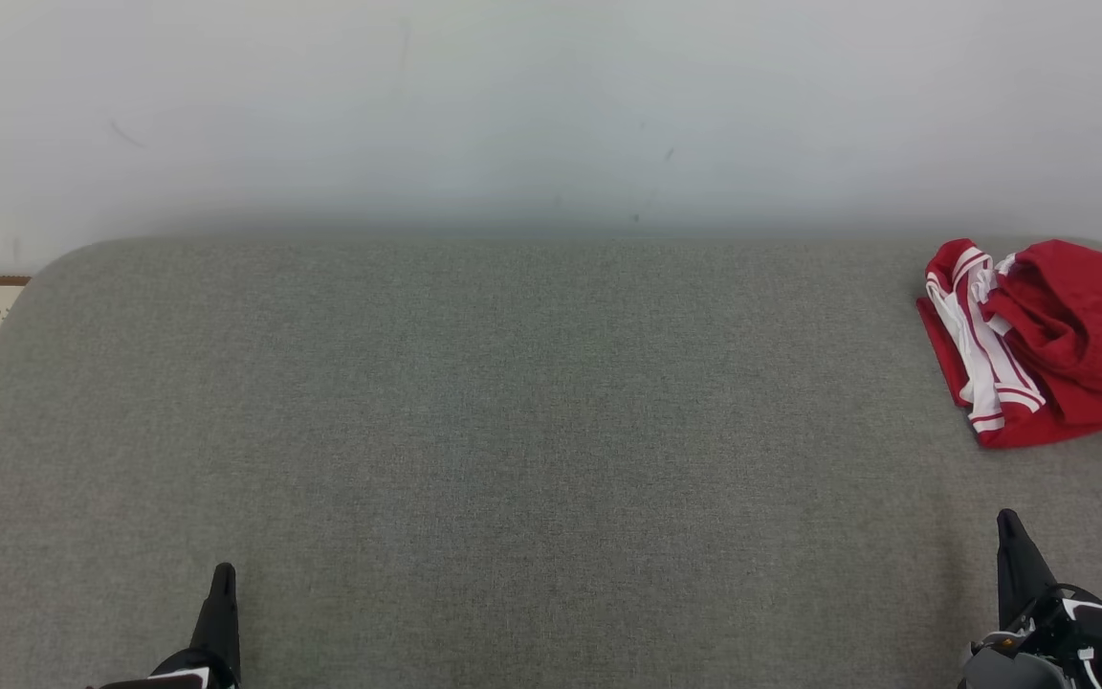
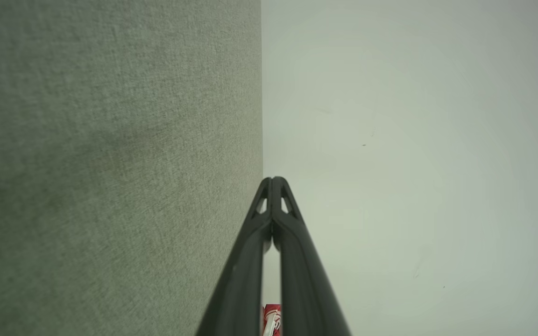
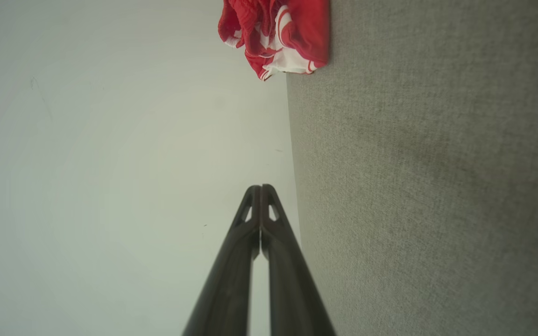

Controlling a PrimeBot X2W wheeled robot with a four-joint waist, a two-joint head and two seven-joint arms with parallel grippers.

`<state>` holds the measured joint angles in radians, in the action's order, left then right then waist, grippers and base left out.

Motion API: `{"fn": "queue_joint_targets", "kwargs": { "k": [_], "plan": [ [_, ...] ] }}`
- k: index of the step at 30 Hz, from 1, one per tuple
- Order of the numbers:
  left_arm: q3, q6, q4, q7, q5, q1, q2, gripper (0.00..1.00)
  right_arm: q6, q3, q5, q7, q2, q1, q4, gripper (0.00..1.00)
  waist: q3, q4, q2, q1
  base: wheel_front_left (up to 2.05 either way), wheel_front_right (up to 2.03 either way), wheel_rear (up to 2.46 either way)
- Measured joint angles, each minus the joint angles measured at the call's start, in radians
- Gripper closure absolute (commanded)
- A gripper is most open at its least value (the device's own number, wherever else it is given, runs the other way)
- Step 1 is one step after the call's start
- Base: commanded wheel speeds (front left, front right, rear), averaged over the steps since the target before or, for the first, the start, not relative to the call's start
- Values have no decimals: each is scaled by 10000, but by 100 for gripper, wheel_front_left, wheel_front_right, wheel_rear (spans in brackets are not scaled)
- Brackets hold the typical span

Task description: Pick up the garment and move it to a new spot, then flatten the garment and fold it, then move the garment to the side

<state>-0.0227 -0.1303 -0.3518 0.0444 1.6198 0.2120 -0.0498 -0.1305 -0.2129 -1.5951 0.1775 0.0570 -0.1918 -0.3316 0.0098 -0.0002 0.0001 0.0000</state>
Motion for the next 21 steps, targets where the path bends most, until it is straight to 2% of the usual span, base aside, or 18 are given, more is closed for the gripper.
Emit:
{"fn": "queue_joint_targets", "kwargs": {
  "k": [21],
  "plan": [
    [0,0,0,0,0,0,0,100,0,-17,17,35,-10,-4,0,100,0,0,0,0,0,0,0]
  ]
}}
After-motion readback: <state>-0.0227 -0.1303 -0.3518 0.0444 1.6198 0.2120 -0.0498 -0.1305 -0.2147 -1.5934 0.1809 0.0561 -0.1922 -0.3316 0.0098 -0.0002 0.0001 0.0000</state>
